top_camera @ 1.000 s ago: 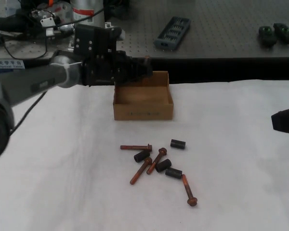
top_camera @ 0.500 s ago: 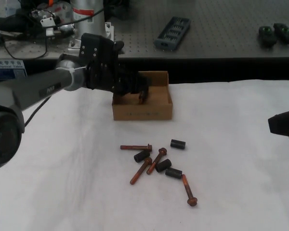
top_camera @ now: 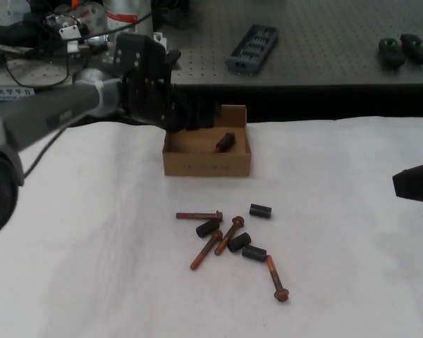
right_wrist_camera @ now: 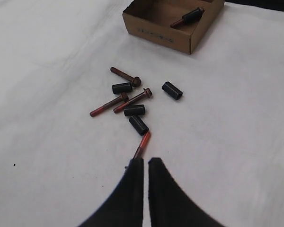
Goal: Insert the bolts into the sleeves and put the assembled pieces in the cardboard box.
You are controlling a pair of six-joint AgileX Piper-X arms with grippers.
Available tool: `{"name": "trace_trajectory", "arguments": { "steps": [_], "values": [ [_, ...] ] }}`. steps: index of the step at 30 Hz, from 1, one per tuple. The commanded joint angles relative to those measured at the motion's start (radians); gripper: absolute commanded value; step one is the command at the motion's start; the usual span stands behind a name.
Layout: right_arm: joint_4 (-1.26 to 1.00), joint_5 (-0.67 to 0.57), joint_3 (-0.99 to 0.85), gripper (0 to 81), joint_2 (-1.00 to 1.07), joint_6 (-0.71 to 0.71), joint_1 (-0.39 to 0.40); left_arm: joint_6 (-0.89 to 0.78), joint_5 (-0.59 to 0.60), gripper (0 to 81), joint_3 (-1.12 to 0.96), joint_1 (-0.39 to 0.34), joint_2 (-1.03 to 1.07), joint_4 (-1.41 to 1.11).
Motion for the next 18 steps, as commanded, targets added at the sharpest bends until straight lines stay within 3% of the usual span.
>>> {"name": "trace_trajectory", "arguments": {
  "steps": [1, 11, 18],
  "values": [
    [0.037, -0.005, -0.004, 2.9, 0.001, -0.010, -0.008, 0.006, 0.007, 0.4, -0.013, 0.007, -0.101, 0.202],
    [0.171, 0.045, -0.004, 2.9, -0.076, -0.010, -0.008, 0.138, -0.023, 0.7, 0.006, 0.024, -0.337, 0.590],
    [0.241, 0.071, -0.004, 2.9, -0.193, -0.010, -0.008, 0.233, -0.030, 0.7, 0.234, 0.024, -0.585, 0.648]
  ]
}}
